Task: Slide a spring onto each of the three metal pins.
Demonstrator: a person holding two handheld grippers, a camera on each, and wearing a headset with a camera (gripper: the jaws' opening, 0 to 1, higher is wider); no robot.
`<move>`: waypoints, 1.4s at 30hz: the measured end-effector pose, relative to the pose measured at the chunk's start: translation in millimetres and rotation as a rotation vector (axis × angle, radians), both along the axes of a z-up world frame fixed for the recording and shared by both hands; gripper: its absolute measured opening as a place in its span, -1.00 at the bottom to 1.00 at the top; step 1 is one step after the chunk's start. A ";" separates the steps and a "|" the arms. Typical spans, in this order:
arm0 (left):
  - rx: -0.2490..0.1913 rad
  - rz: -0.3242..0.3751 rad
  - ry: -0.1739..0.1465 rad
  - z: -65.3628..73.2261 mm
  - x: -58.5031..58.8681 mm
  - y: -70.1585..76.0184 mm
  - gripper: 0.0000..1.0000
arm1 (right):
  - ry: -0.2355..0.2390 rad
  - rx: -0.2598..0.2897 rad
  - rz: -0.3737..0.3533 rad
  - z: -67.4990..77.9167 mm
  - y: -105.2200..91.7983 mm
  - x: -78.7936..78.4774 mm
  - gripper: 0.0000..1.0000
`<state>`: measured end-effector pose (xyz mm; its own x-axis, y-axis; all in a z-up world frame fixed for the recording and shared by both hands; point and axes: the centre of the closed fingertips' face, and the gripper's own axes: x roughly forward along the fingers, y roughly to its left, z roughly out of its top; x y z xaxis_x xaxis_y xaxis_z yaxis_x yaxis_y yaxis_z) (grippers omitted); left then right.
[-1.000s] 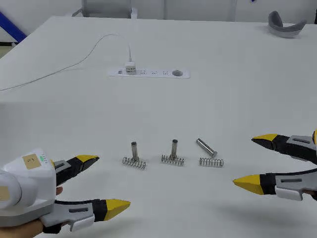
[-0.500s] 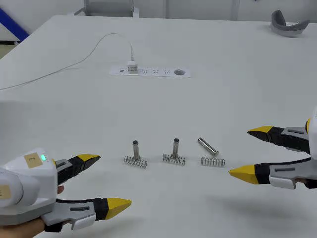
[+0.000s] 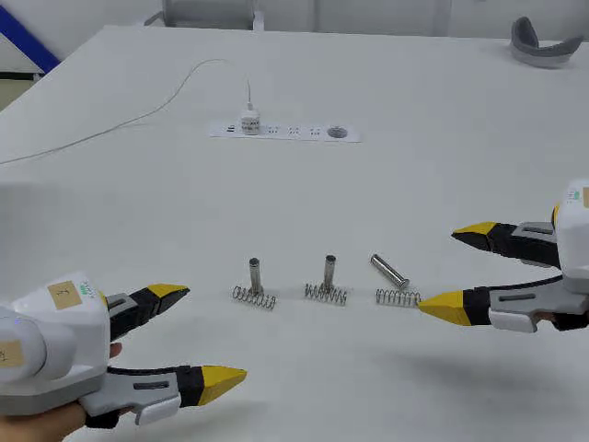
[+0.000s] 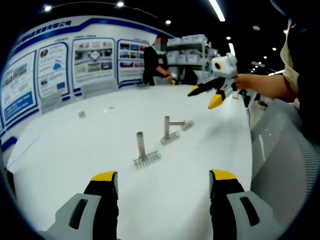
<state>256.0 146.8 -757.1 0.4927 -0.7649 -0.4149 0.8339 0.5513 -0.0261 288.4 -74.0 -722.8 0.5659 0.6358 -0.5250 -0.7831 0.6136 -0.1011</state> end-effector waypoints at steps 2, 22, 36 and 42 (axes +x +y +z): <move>0.002 0.002 0.000 -0.4 0.1 0.4 0.51 | 0.001 0.000 0.002 -0.1 1.5 0.8 0.32; 0.001 0.011 0.006 -1.7 -2.3 1.1 0.51 | 0.016 -0.021 0.028 -8.1 10.1 19.3 0.28; 0.005 0.019 0.005 -1.8 -2.9 1.9 0.51 | 0.033 -0.036 0.019 -16.5 14.4 33.7 0.27; 0.008 0.018 0.004 -1.7 -3.3 1.7 0.51 | 0.041 -0.043 0.007 -20.8 16.7 39.8 0.25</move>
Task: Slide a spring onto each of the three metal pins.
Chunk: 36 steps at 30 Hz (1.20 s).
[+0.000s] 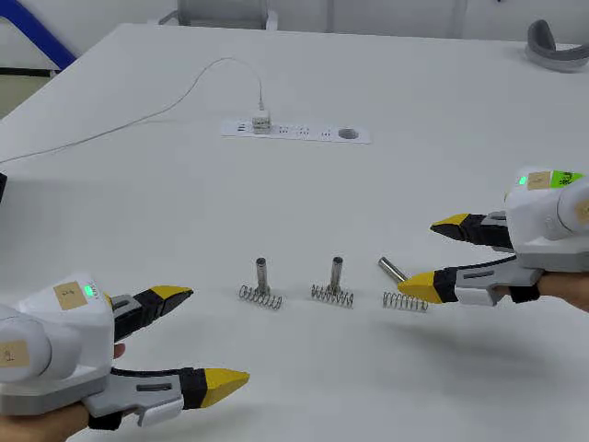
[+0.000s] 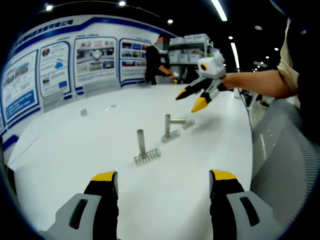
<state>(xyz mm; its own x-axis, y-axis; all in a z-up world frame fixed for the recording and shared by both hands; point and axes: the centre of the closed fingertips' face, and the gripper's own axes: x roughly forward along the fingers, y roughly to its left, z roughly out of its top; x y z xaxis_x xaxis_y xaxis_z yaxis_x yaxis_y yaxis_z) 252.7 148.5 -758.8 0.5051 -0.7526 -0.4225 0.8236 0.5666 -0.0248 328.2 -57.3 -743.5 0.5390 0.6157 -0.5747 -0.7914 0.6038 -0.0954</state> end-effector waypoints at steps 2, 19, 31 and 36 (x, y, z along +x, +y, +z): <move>-0.001 0.001 0.000 0.3 0.2 0.0 0.51 | 0.003 -0.008 -0.003 -2.1 0.5 1.9 0.24; 0.000 -0.002 0.001 -0.4 -0.7 -0.8 0.51 | 0.015 -0.081 -0.036 -17.9 3.1 15.0 0.13; 0.002 -0.003 0.004 -2.5 -1.1 -0.8 0.50 | 0.037 -0.128 -0.073 -29.2 4.6 26.1 -0.05; 0.002 0.002 0.005 -3.4 -1.4 0.1 0.50 | 0.052 -0.150 -0.074 -37.2 6.7 26.5 -0.09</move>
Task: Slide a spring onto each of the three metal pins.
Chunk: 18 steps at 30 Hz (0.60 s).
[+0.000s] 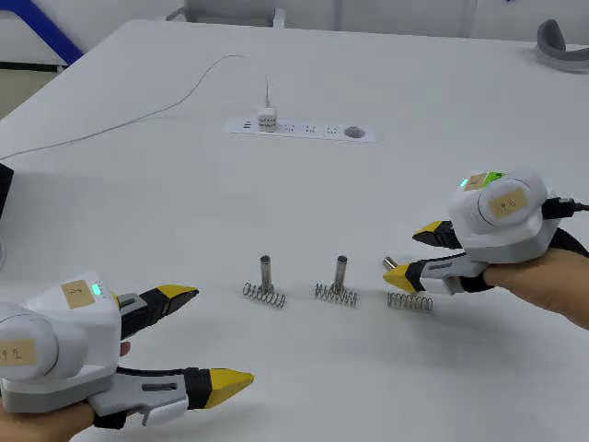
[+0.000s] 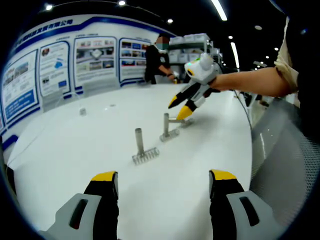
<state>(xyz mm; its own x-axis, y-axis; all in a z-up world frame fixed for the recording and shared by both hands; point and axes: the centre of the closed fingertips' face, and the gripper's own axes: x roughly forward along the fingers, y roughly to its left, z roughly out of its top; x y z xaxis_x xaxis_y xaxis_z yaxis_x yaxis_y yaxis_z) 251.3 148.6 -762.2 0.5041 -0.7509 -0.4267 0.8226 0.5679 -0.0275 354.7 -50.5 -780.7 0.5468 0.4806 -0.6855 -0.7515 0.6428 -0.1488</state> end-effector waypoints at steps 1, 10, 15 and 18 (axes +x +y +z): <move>-0.001 0.000 0.000 -0.1 -0.1 0.0 0.50 | 0.001 -0.003 0.001 -0.6 1.1 -0.3 -0.10; -0.001 0.002 0.002 -0.8 -0.8 -0.7 0.49 | 0.008 -0.033 -0.026 -5.3 2.2 5.2 -0.33; -0.002 0.002 0.002 -1.3 -1.1 -1.2 0.49 | 0.011 -0.035 -0.030 -5.9 5.7 4.6 -0.41; -0.004 0.002 0.003 -1.4 -1.1 -1.7 0.49 | 0.015 -0.037 -0.035 -8.0 7.6 5.9 -0.44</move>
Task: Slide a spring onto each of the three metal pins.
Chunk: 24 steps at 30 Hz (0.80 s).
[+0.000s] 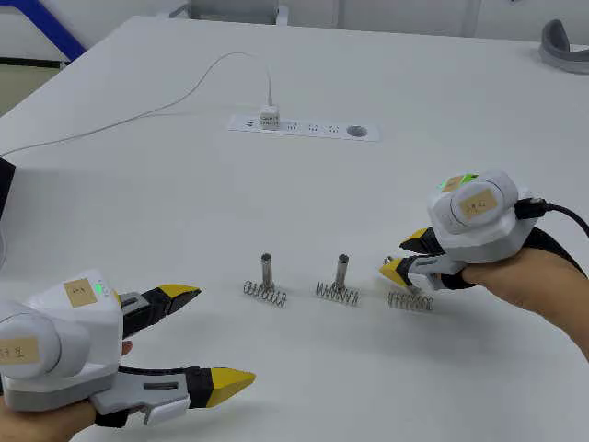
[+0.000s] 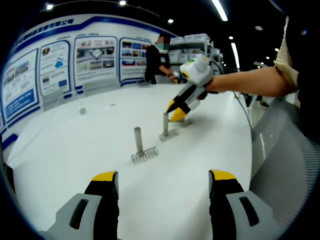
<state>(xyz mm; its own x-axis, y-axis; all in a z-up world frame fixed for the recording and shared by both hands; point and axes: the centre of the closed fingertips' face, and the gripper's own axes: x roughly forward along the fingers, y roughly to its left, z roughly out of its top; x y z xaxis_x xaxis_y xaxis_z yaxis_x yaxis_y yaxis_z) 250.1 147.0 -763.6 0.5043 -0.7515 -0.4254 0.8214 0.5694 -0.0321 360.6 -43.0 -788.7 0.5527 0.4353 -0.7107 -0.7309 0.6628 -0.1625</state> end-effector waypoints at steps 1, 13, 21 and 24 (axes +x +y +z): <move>0.000 -0.001 0.000 -0.1 -0.1 -0.1 0.49 | 0.000 0.000 -0.003 -0.2 0.4 0.5 -0.45; -0.002 -0.003 0.004 -1.3 -0.5 -0.1 0.48 | 0.027 -0.005 -0.048 -4.7 -0.5 4.1 -0.64; -0.003 -0.005 0.007 -2.4 -0.5 0.1 0.48 | 0.049 -0.006 -0.078 -7.5 -1.5 6.1 -0.70; -0.005 -0.003 0.008 -2.6 -0.4 0.2 0.47 | 0.061 -0.002 -0.089 -8.6 -1.8 6.2 -0.74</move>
